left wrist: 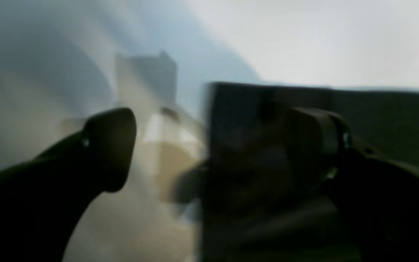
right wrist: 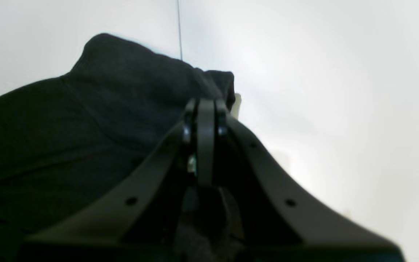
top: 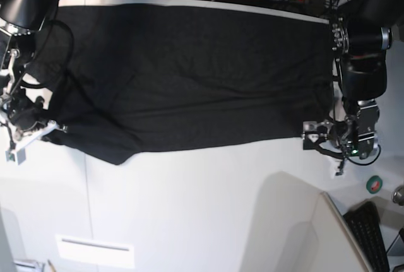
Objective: Layout the t-shirt on the table in an organized manner, then fold the t-shirt properly
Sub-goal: 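Grasp the opposite shirt corner with the left gripper, then pull both held corners taut and lower them onto the shirt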
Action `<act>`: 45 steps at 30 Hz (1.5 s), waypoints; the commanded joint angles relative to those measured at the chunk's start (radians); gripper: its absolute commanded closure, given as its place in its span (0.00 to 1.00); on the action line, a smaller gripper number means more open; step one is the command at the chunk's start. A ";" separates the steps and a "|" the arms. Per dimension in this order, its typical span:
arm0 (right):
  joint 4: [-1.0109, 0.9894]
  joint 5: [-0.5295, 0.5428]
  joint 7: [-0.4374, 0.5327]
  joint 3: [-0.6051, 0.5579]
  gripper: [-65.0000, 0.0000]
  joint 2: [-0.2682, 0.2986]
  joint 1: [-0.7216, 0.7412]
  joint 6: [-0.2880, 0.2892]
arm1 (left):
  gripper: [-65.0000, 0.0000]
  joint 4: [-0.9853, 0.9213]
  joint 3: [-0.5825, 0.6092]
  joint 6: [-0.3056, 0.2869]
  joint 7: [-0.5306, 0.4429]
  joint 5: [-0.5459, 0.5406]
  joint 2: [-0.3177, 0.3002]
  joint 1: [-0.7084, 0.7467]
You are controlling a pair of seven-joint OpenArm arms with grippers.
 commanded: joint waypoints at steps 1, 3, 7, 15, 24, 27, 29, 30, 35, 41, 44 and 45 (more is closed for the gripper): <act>0.017 0.011 0.019 0.005 1.00 0.015 0.020 0.005 | 0.06 -0.014 -0.004 0.008 -0.026 0.011 -0.022 -0.041; 0.017 0.011 0.019 0.007 1.00 0.015 0.020 0.005 | 0.06 -0.059 0.001 0.006 -0.055 0.011 -0.022 -0.055; 0.017 0.011 0.019 0.008 1.00 0.015 0.018 0.005 | 0.06 -0.076 -0.002 0.006 -0.066 0.011 -0.019 -0.049; 0.017 0.011 0.019 0.008 1.00 0.016 0.018 0.005 | 0.07 -0.074 -0.007 0.006 -0.068 0.006 -0.016 -0.045; 0.014 0.010 0.021 0.008 1.00 0.016 0.020 0.005 | 0.07 -0.011 -0.007 -0.029 -0.035 -0.211 -0.138 -0.024; 0.014 0.010 0.021 0.002 1.00 0.016 0.020 0.005 | 0.07 -0.014 0.035 -0.057 -0.037 -0.239 -0.143 -0.022; 0.014 0.010 0.021 0.002 1.00 0.016 0.021 0.005 | 0.07 -0.016 0.056 -0.057 -0.037 -0.244 -0.137 -0.022; 0.014 0.010 0.021 0.002 1.00 0.016 0.026 0.005 | 0.07 -0.016 0.061 -0.057 -0.037 -0.244 -0.135 -0.022; 0.014 0.010 0.019 0.008 1.00 0.016 0.027 0.005 | 0.07 -0.016 0.064 -0.057 -0.038 -0.238 -0.115 -0.022; 0.014 0.010 0.019 0.008 1.00 0.016 0.026 0.005 | 0.07 -0.037 0.064 -0.057 -0.054 -0.236 -0.112 -0.022; 0.014 0.010 0.019 0.008 1.00 0.016 0.026 0.005 | 0.07 -0.113 0.064 -0.057 -0.120 -0.236 -0.112 -0.029; 0.014 0.010 0.021 0.008 1.00 0.016 0.026 0.005 | 0.07 -0.128 0.064 -0.057 -0.129 -0.236 -0.112 -0.030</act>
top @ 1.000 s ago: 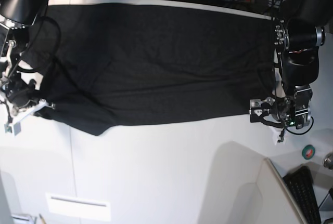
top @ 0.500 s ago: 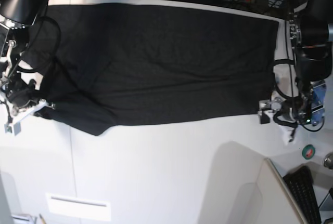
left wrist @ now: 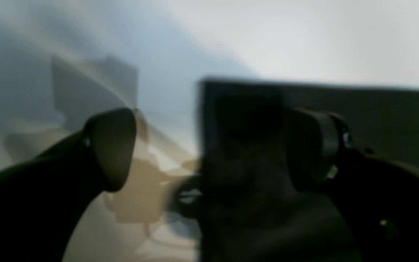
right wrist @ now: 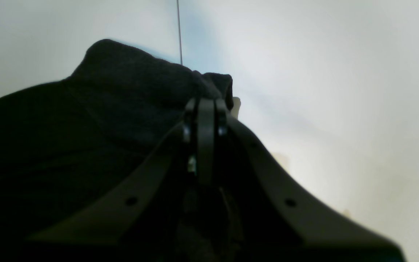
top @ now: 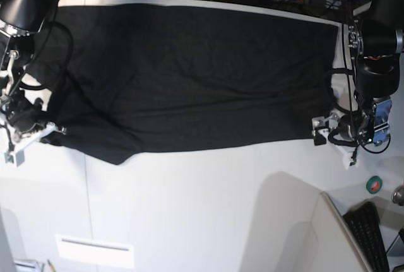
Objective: Layout the t-shirt on the table in an organized manner, then fold the t-shirt properly
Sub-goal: 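Pull both held corners taut and lower them onto the shirt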
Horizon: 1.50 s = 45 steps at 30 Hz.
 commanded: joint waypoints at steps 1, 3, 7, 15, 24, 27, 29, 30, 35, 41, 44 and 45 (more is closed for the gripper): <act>0.014 0.011 0.021 0.004 1.00 0.014 0.018 0.005 | 0.07 0.004 -0.003 0.000 0.003 -0.012 -0.017 -0.027; 0.014 0.011 0.021 0.004 1.00 0.014 0.018 0.005 | 0.07 0.004 -0.003 0.000 0.001 -0.012 -0.017 -0.021; 0.014 0.011 0.021 0.004 1.00 0.014 0.018 0.005 | 0.07 0.004 -0.003 0.000 0.001 -0.012 -0.015 -0.020; 0.014 0.011 0.021 0.004 1.00 0.014 0.013 0.005 | 0.09 0.000 -0.001 -0.001 -0.005 -0.010 0.024 -0.020; 0.014 0.011 0.021 0.006 1.00 0.014 0.012 0.005 | 0.73 -0.017 0.000 -0.001 -0.057 -0.010 0.034 -0.006; -0.004 0.011 0.022 0.001 1.00 0.014 0.012 0.005 | 1.00 -0.025 -0.001 -0.001 -0.115 -0.010 0.037 0.009; -0.056 0.011 0.026 0.002 1.00 0.015 0.027 0.005 | 1.00 -0.025 -0.001 -0.001 -0.144 -0.010 0.038 0.014; -0.086 0.011 0.038 0.002 1.00 0.019 0.047 0.005 | 1.00 -0.022 -0.001 -0.001 -0.150 -0.010 0.038 0.008; -0.222 0.011 0.125 -0.030 1.00 0.072 0.111 0.005 | 1.00 0.012 -0.003 -0.001 -0.150 -0.010 0.050 -0.052; -0.382 0.011 0.193 -0.116 1.00 0.158 0.222 0.005 | 1.00 0.029 0.048 -0.001 -0.149 -0.010 0.055 -0.135; -0.454 0.011 0.254 -0.171 1.00 0.203 0.280 0.005 | 1.00 0.029 0.126 0.000 -0.149 -0.019 0.067 -0.169; -0.480 0.011 0.273 -0.191 1.00 0.220 0.300 0.005 | 1.00 0.029 0.140 0.000 -0.149 -0.019 0.075 -0.176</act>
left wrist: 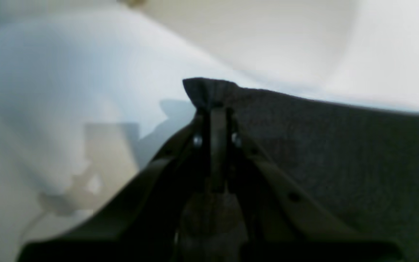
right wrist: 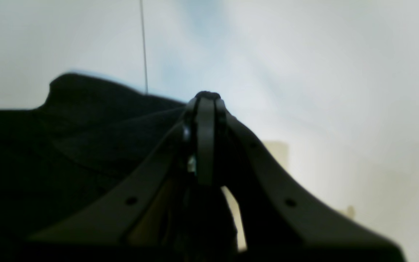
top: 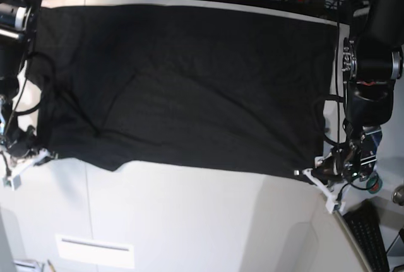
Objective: Layout the t-shirt on the table in an organized manner, then fold the t-shirt properly
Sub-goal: 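Pull both held corners taut and lower them onto the shirt, then fold the held edge over the shirt body with both grippers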
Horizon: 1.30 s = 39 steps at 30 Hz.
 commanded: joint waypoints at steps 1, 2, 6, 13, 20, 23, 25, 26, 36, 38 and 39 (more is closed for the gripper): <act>-0.012 0.010 0.047 -0.017 1.00 0.038 0.053 0.001 | 1.00 0.014 0.007 -0.006 -0.010 -0.009 0.005 -0.036; -0.042 0.010 0.070 -0.040 1.00 0.053 0.079 0.001 | 1.00 0.016 0.007 -0.005 -0.010 -0.007 0.006 -0.039; -0.128 0.010 0.196 -0.122 1.00 0.098 0.119 0.001 | 1.00 0.019 0.007 -0.005 -0.010 -0.010 0.008 -0.042; -0.211 0.010 0.435 -0.243 1.00 0.121 0.113 0.001 | 1.00 0.019 0.006 -0.005 -0.013 -0.010 0.014 -0.043; -0.248 0.010 0.479 -0.248 1.00 0.116 0.056 0.001 | 1.00 0.095 0.004 -0.005 -0.014 -0.012 0.014 0.009; -0.249 0.010 0.479 -0.244 1.00 0.118 0.022 0.001 | 1.00 0.192 -0.057 -0.005 -0.014 -0.012 0.009 0.095; -0.249 0.010 0.481 -0.243 1.00 0.119 0.007 0.000 | 1.00 0.246 -0.114 -0.008 -0.010 -0.012 0.008 0.138; -0.248 0.010 0.481 -0.243 1.00 0.121 0.004 0.000 | 1.00 0.272 -0.136 -0.008 -0.008 -0.012 0.008 0.155; -0.239 0.010 0.479 -0.234 1.00 0.139 -0.014 -0.003 | 1.00 0.576 -0.263 -0.009 0.108 -0.012 0.006 0.314; -0.208 0.010 0.470 -0.188 1.00 0.139 -0.034 -0.003 | 1.00 0.593 -0.284 -0.009 0.131 -0.012 0.006 0.327; -0.183 0.010 0.447 -0.163 1.00 0.139 -0.050 -0.003 | 1.00 0.597 -0.298 -0.009 0.151 -0.012 0.006 0.328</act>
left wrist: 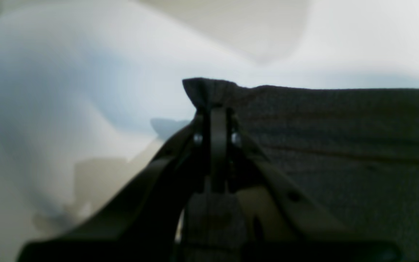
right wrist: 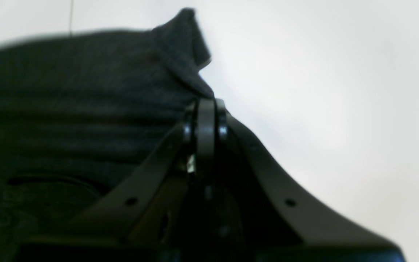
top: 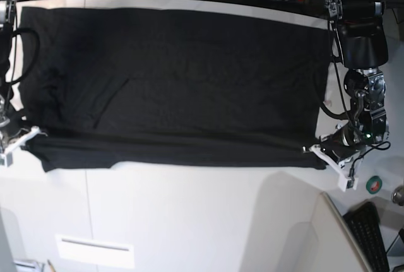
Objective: Layout the t-shirt on the table in an organized manner, then fold the t-shirt properly
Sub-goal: 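Fold the held edge over the shirt body with both grippers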
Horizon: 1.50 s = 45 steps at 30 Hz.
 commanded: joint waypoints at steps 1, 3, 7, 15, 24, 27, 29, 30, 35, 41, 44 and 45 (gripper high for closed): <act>0.046 0.009 -0.001 0.030 1.00 0.029 0.010 -0.003 | 1.00 0.027 -0.019 0.004 -0.010 -0.007 -0.017 -0.028; 0.104 0.009 -0.047 0.070 1.00 0.029 -0.013 -0.003 | 1.00 0.027 -0.034 -0.022 0.010 -0.007 -0.015 -0.028; 0.201 0.009 -0.104 0.111 1.00 0.029 -0.071 -0.003 | 1.00 0.027 -0.076 -0.121 0.021 -0.007 -0.015 -0.013; 0.368 0.009 -0.221 0.213 1.00 0.006 -0.203 -0.002 | 1.00 0.220 -0.114 -0.127 0.088 -0.007 -0.015 0.119; 0.557 0.009 -0.366 0.332 1.00 -0.047 -0.346 0.000 | 1.00 0.294 -0.117 -0.127 0.088 -0.007 -0.035 0.260; 0.609 0.009 -0.406 0.369 1.00 -0.075 -0.387 0.000 | 1.00 0.343 -0.117 -0.127 0.090 -0.007 -0.037 0.312; 0.631 0.009 -0.437 0.375 1.00 -0.083 -0.410 0.000 | 1.00 0.372 -0.119 -0.127 0.090 -0.007 -0.038 0.345; 0.641 0.009 -0.446 0.380 1.00 -0.090 -0.421 0.000 | 1.00 0.384 -0.119 -0.127 0.090 -0.006 -0.046 0.358; 0.669 0.009 -0.484 0.426 1.00 -0.115 -0.463 0.000 | 1.00 0.395 -0.128 -0.127 0.090 -0.006 -0.061 0.385; 0.700 0.009 -0.500 0.437 1.00 -0.124 -0.521 0.001 | 1.00 0.389 -0.193 -0.127 0.090 0.004 -0.063 0.398; 0.700 0.009 -0.500 0.441 1.00 -0.156 -0.529 0.001 | 1.00 0.387 -0.191 -0.127 0.090 0.004 -0.061 0.418; 0.700 0.009 -0.500 0.443 1.00 -0.164 -0.539 0.001 | 1.00 0.389 -0.191 -0.127 0.088 0.004 -0.057 0.423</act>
